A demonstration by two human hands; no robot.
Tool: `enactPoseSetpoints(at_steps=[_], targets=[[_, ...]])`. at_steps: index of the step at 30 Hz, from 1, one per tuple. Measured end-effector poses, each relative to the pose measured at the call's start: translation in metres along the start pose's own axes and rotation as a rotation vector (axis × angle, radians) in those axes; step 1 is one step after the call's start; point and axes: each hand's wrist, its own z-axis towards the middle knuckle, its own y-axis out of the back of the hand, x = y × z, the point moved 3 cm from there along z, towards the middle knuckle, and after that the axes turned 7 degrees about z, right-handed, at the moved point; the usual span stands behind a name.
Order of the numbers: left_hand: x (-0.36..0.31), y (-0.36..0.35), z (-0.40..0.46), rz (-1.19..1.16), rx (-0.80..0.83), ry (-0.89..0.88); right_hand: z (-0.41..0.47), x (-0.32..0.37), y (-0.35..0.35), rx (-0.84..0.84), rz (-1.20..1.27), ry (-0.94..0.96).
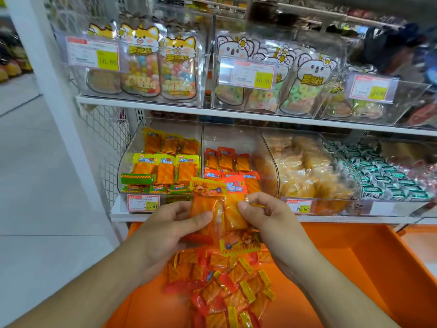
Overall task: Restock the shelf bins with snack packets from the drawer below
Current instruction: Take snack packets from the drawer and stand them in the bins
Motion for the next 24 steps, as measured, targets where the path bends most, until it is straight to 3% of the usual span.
enactPoseSetpoints(at_steps=[7, 14, 18, 24], targets=[[0.003, 0.004, 0.003, 0.157, -0.108, -0.043, -0.003, 0.009, -0.001, 0.011, 0.061, 0.059], [0.001, 0.002, 0.005, 0.272, 0.047, -0.081, 0.0, 0.008, -0.011, 0.08, -0.118, 0.07], [-0.001, 0.002, 0.003, 0.291, 0.104, -0.113, 0.002, 0.001, -0.013, -0.028, -0.183, 0.087], [-0.005, -0.001, -0.001, 0.365, 0.148, -0.144, 0.006, -0.006, -0.005, -0.068, -0.036, 0.032]])
